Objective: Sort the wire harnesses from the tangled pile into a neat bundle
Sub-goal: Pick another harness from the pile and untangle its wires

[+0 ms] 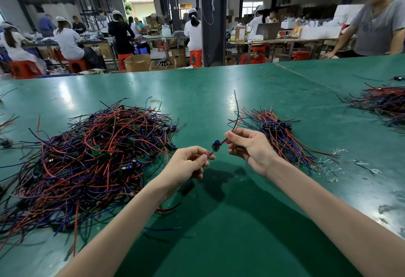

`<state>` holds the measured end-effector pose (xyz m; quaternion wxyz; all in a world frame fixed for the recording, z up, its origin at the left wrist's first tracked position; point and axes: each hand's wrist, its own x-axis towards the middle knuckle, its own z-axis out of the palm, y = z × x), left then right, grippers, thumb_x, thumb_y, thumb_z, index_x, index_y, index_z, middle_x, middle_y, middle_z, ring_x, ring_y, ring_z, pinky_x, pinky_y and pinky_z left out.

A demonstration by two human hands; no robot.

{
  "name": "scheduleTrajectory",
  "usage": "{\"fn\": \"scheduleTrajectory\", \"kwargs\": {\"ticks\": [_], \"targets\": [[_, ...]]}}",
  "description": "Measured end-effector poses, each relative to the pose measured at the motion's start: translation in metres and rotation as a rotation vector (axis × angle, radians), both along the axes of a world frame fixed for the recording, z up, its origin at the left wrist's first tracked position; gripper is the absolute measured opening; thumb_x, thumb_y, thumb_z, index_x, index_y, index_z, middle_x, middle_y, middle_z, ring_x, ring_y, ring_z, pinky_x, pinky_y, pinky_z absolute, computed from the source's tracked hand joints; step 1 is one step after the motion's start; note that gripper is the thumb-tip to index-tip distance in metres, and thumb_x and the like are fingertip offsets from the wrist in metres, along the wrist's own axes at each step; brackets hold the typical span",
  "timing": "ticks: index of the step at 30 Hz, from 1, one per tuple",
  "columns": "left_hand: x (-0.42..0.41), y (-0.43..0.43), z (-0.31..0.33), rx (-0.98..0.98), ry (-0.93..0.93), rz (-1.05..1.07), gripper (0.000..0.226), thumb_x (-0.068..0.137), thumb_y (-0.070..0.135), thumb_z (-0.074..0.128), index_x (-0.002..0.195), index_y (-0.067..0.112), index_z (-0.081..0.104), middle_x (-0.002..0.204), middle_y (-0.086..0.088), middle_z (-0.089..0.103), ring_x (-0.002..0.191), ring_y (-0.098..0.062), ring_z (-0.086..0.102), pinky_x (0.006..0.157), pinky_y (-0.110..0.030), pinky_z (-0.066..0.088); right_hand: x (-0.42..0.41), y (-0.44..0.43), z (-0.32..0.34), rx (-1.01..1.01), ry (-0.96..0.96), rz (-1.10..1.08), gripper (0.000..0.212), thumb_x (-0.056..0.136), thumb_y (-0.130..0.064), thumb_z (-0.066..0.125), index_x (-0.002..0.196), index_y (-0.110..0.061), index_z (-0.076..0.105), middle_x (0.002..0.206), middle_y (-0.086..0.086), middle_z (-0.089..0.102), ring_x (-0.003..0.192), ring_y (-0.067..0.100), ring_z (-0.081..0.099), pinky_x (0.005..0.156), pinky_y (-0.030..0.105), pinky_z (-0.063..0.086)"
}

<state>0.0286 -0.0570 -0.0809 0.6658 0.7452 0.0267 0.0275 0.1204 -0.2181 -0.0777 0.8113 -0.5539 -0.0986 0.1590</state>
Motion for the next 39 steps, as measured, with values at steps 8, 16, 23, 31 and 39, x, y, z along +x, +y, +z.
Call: {"fn": "scheduleTrajectory", "kwargs": {"ticks": [8, 16, 23, 31, 39], "targets": [[0.003, 0.008, 0.002, 0.027, -0.001, -0.006, 0.02, 0.096, 0.001, 0.048, 0.09, 0.004, 0.067, 0.067, 0.001, 0.054, 0.05, -0.008, 0.044, 0.05, -0.016, 0.044, 0.014, -0.008, 0.0, 0.013, -0.034, -0.232, 0.011, 0.083, 0.001, 0.066, 0.073, -0.002, 0.062, 0.055, 0.004, 0.061, 0.044, 0.007, 0.054, 0.047, 0.019, 0.05], [0.005, 0.016, 0.003, 0.111, -0.031, -0.013, 0.018, 0.094, 0.012, 0.055, 0.084, 0.009, 0.069, 0.06, 0.009, 0.059, 0.046, -0.006, 0.041, 0.047, -0.016, 0.037, 0.03, -0.024, 0.005, 0.089, -0.018, -0.362, 0.014, 0.083, 0.002, 0.066, 0.073, -0.005, 0.058, 0.049, -0.002, 0.061, 0.041, 0.006, 0.054, 0.046, 0.017, 0.05], [0.007, 0.027, 0.006, 0.164, -0.042, 0.026, 0.022, 0.09, 0.023, 0.062, 0.074, 0.011, 0.07, 0.052, 0.005, 0.057, 0.039, -0.007, 0.038, 0.04, -0.015, 0.032, 0.037, -0.038, 0.01, 0.175, -0.009, -0.444, 0.023, 0.083, 0.003, 0.066, 0.069, -0.009, 0.052, 0.045, -0.004, 0.059, 0.038, 0.006, 0.052, 0.045, 0.017, 0.049], [0.011, 0.037, 0.003, 0.297, -0.056, 0.033, 0.027, 0.089, 0.031, 0.064, 0.065, 0.018, 0.069, 0.043, 0.005, 0.051, 0.04, -0.009, 0.04, 0.041, -0.016, 0.034, 0.04, -0.041, 0.01, 0.181, -0.023, -0.463, 0.023, 0.084, 0.0, 0.066, 0.068, -0.009, 0.052, 0.047, -0.004, 0.06, 0.039, 0.006, 0.054, 0.046, 0.017, 0.05], [0.013, 0.043, -0.004, 0.69, -0.048, 0.125, 0.03, 0.087, 0.038, 0.066, 0.063, 0.02, 0.067, 0.041, 0.005, 0.046, 0.041, -0.015, 0.041, 0.047, -0.023, 0.033, 0.036, -0.037, 0.01, 0.138, -0.088, -0.459, 0.022, 0.081, 0.001, 0.069, 0.07, -0.01, 0.053, 0.047, -0.004, 0.06, 0.041, 0.008, 0.054, 0.047, 0.018, 0.049]]}}
